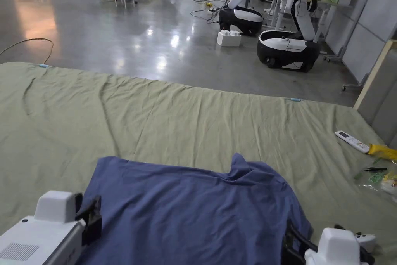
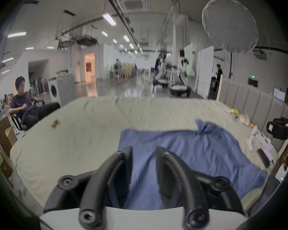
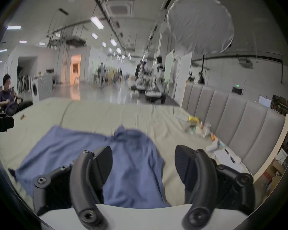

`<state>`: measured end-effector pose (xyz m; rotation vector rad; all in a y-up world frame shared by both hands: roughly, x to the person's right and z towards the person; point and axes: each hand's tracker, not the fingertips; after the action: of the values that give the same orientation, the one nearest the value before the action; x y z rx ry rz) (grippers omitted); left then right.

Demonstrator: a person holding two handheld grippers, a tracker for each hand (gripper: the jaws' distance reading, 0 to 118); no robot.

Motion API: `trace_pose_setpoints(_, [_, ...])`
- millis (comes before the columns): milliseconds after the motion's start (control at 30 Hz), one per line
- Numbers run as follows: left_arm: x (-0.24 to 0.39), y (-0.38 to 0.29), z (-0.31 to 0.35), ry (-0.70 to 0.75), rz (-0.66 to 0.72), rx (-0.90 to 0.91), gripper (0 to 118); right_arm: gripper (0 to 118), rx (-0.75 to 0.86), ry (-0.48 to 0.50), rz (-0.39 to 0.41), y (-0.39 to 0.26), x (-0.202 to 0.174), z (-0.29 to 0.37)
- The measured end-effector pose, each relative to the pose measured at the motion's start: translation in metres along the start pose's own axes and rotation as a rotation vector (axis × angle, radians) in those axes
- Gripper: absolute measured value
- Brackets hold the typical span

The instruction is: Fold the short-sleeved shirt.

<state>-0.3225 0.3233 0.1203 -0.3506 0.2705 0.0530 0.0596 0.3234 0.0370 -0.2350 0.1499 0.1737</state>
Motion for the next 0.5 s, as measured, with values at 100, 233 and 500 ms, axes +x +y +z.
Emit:
trace_pose_setpoints(100, [0.014,0.015,0.003,0.021,-0.01,0.079,12,53,0.13,0.005,-0.026,0.015,-0.013,-0.004])
trace_pose_setpoints(233, [0.022,0.026,0.006,0.023,-0.009,0.151,5,8,0.217,0.025,-0.019,0.032,-0.03,-0.008])
trace_pose_setpoints(500, [0.007,0.034,0.009,0.036,0.016,0.205,2,0,0.248,0.048,-0.036,0.04,-0.039,-0.013])
